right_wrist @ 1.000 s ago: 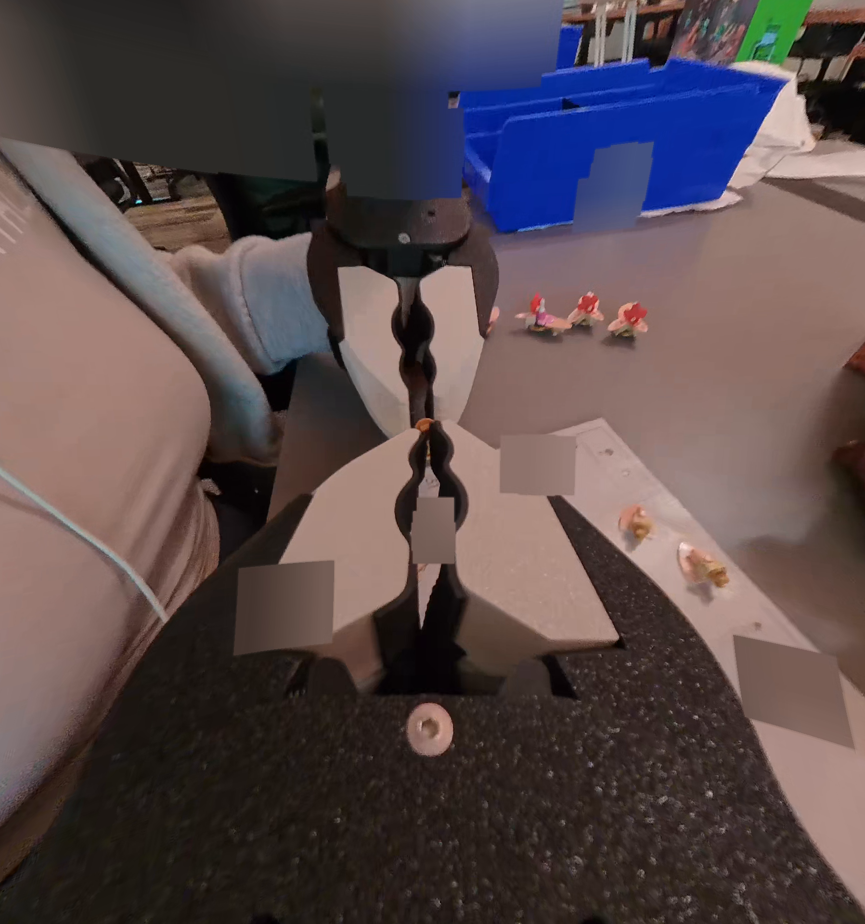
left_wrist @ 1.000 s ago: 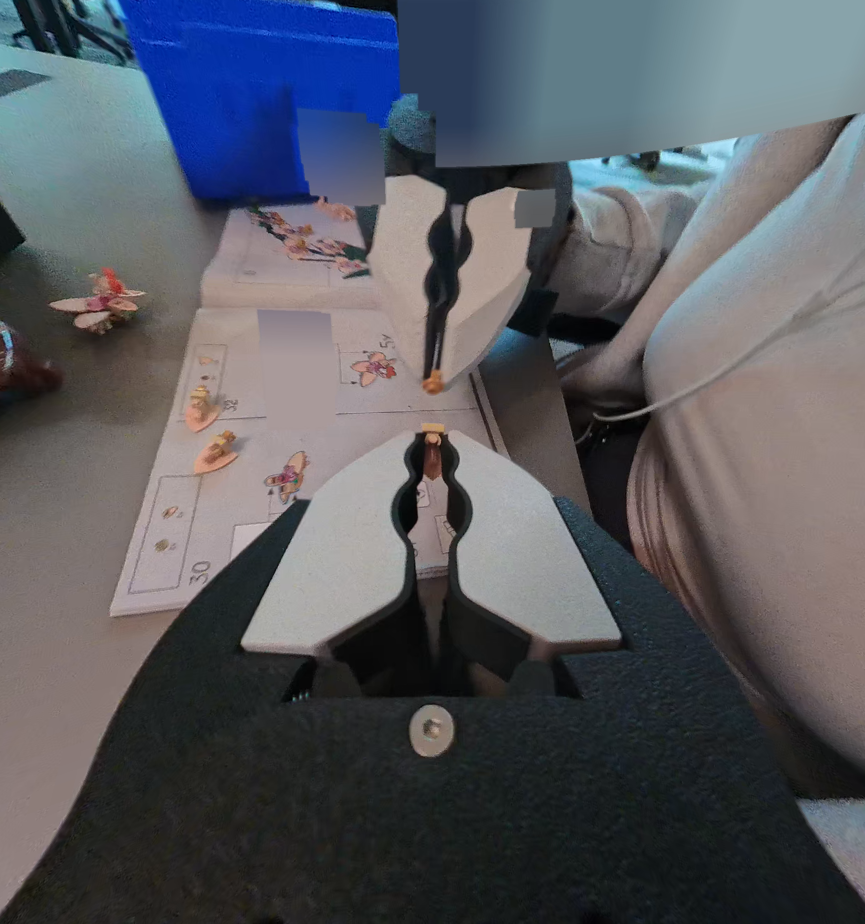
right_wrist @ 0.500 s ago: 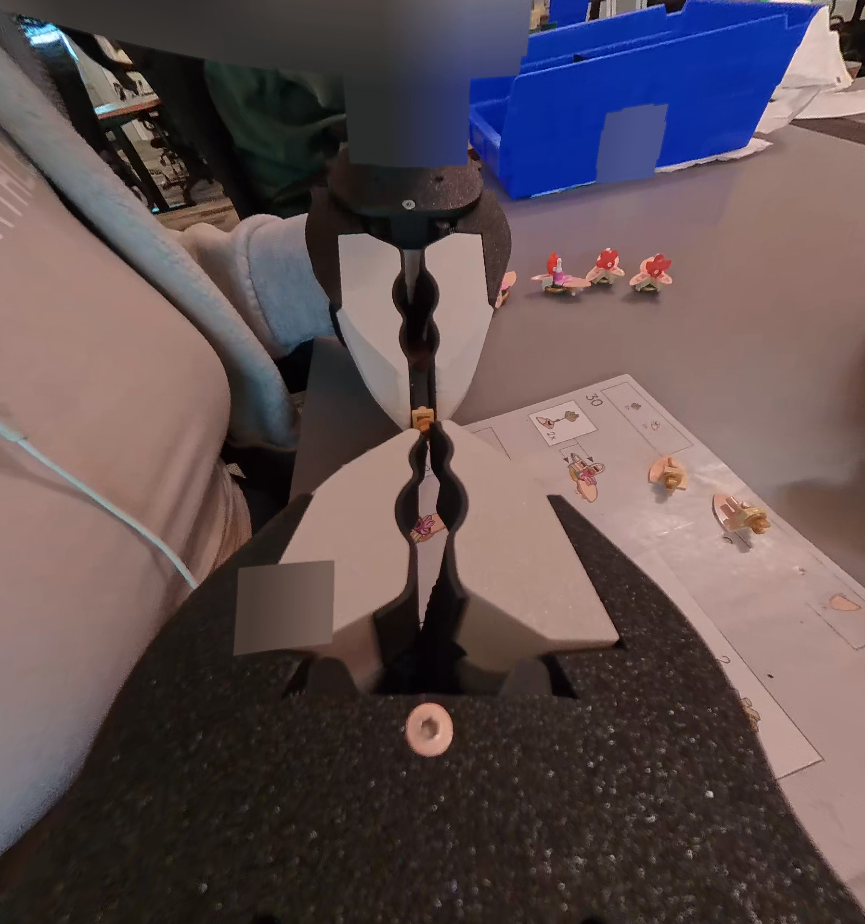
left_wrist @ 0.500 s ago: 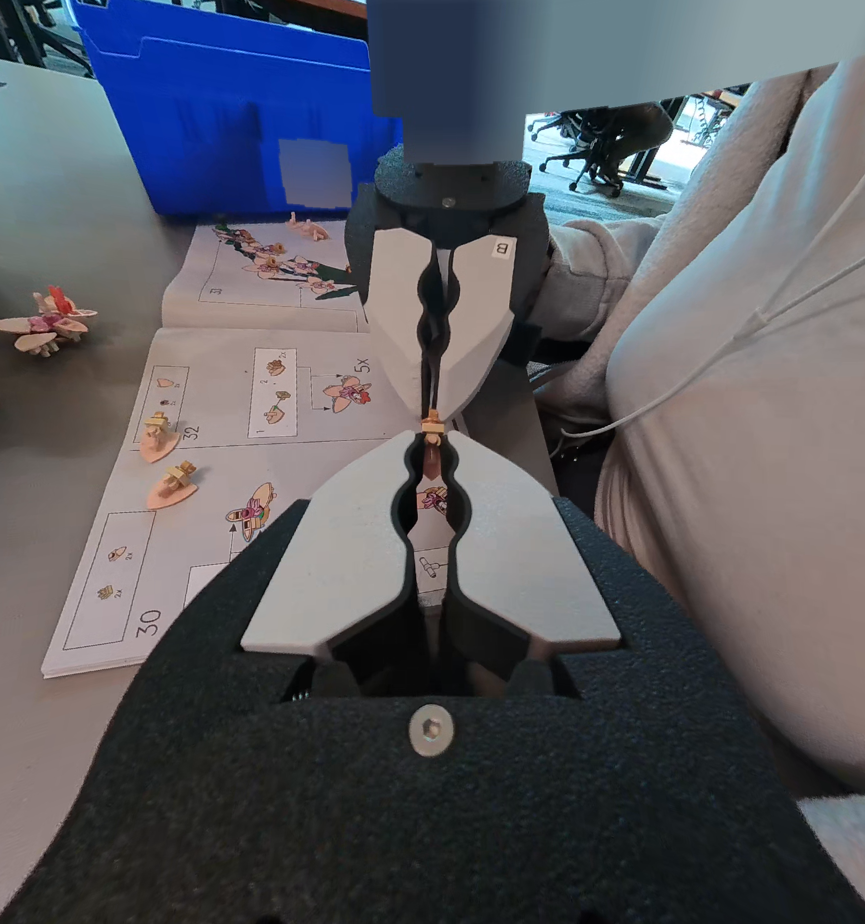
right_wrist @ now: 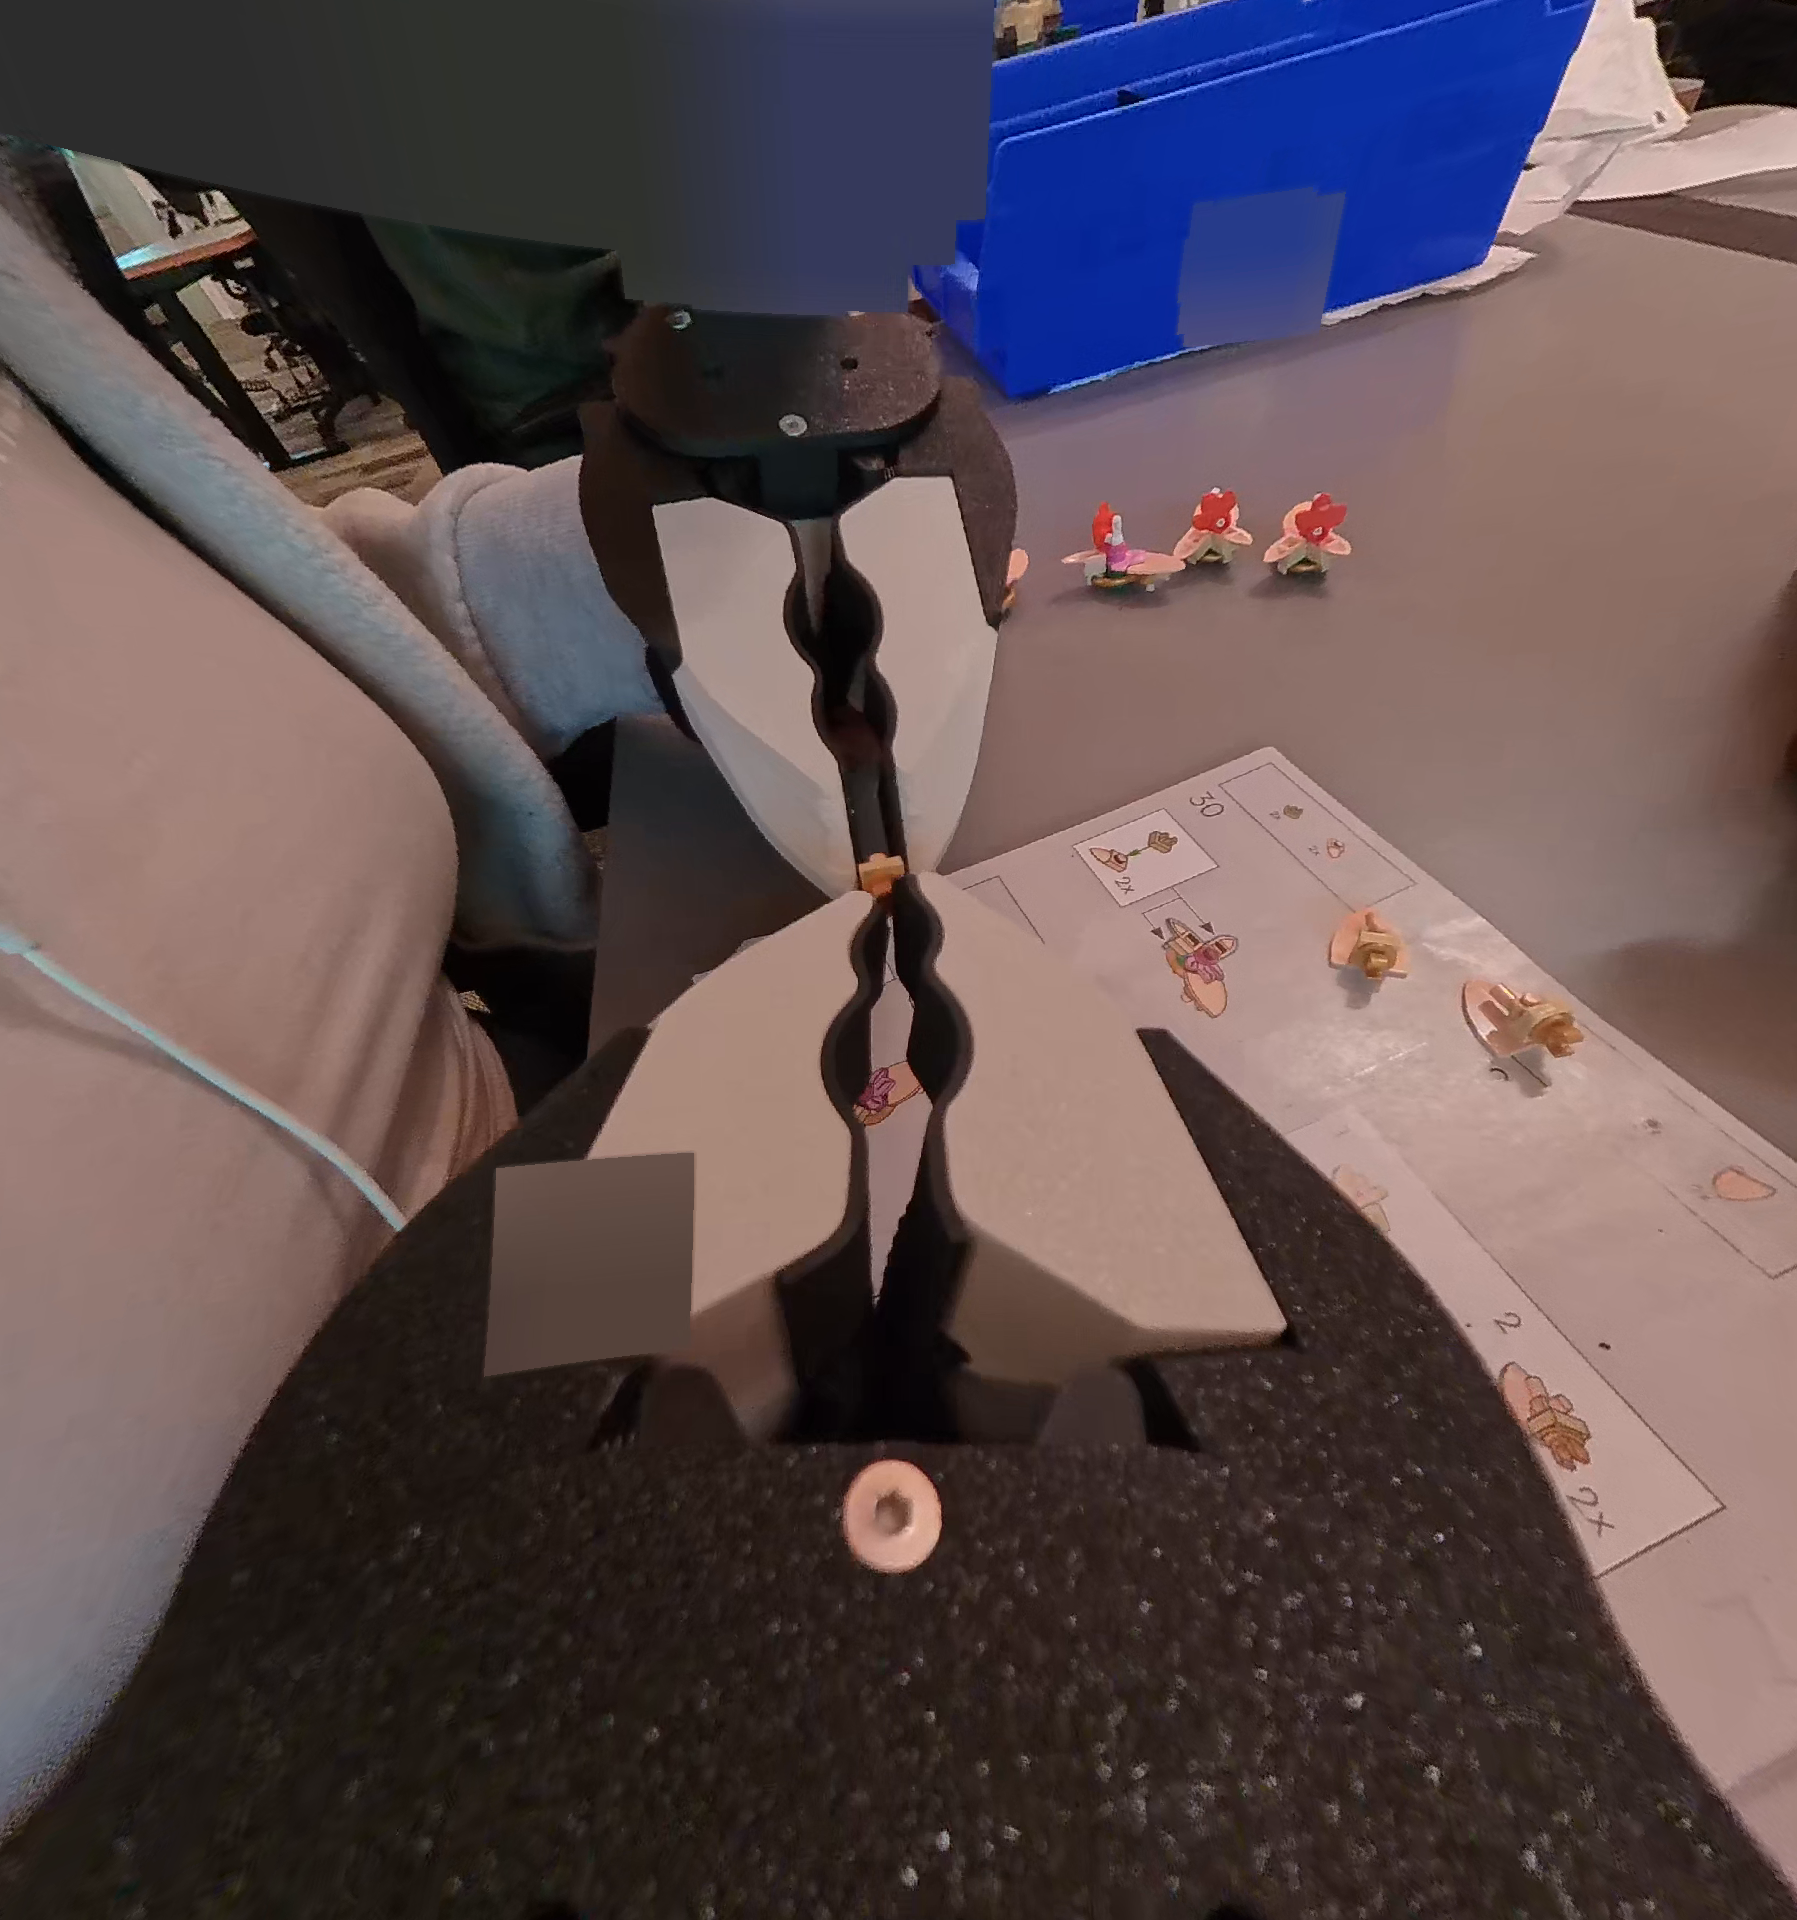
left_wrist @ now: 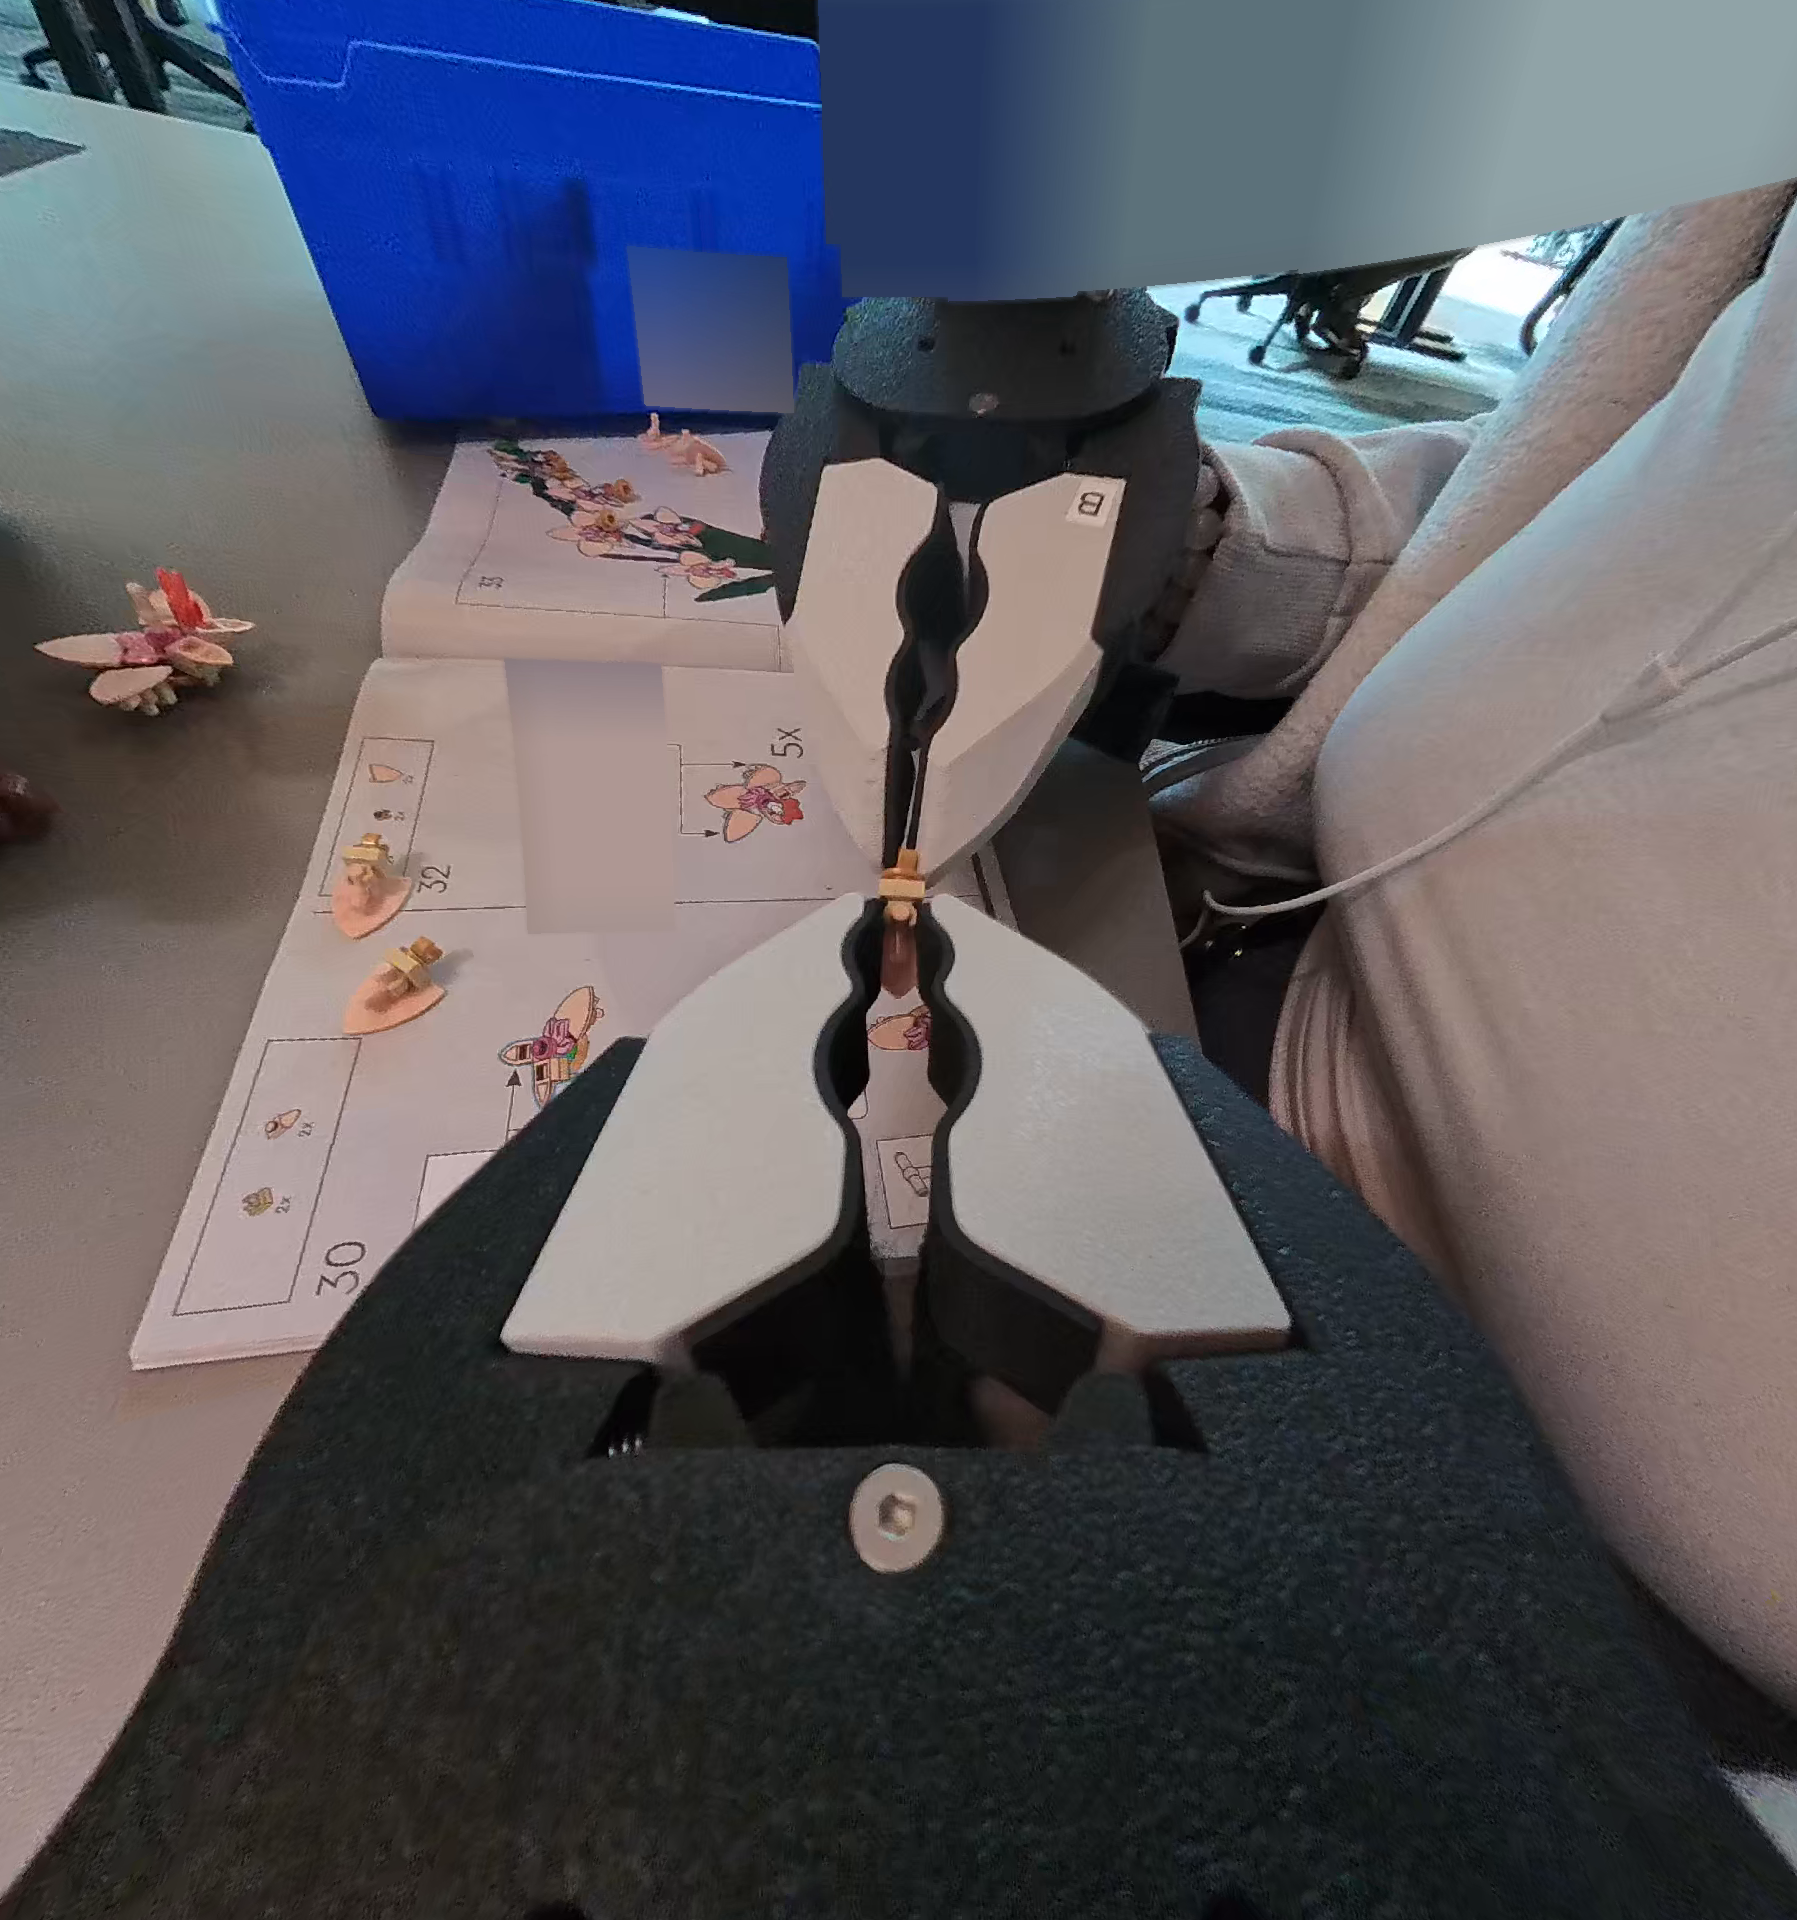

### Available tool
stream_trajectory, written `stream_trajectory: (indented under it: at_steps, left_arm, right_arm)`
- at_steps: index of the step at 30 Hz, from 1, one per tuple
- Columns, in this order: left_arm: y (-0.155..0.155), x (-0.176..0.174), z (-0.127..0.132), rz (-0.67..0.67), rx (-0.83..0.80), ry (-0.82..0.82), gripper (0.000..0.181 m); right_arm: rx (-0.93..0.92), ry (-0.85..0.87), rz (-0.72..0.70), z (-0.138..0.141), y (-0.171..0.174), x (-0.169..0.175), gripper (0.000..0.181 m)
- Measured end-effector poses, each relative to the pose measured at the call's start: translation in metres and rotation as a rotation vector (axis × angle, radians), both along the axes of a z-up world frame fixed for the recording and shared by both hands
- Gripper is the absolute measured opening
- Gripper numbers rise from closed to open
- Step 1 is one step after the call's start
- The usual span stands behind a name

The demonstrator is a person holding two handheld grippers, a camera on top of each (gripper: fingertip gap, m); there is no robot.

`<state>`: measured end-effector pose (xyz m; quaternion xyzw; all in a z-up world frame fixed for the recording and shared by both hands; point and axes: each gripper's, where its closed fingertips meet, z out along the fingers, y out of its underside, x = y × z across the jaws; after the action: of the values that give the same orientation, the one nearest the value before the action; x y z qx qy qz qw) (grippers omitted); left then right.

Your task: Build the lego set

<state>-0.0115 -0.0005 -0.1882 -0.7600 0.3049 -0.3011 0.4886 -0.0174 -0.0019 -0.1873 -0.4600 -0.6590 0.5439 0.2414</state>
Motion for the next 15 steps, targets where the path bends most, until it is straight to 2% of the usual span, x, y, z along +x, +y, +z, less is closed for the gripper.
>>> stream_trajectory:
  at_steps: [7, 15]
  left_arm:
    - [0.001, 0.003, 0.0, 0.016, 0.06, 0.054, 0.005]
    - [0.001, 0.002, -0.021, 0.015, -0.003, 0.317, 0.005]
  right_arm:
    - [-0.034, -0.015, -0.005, -0.001, -0.001, 0.003, 0.001]
    - [0.079, -0.17, 0.002, -0.021, 0.0, 0.005, 0.001]
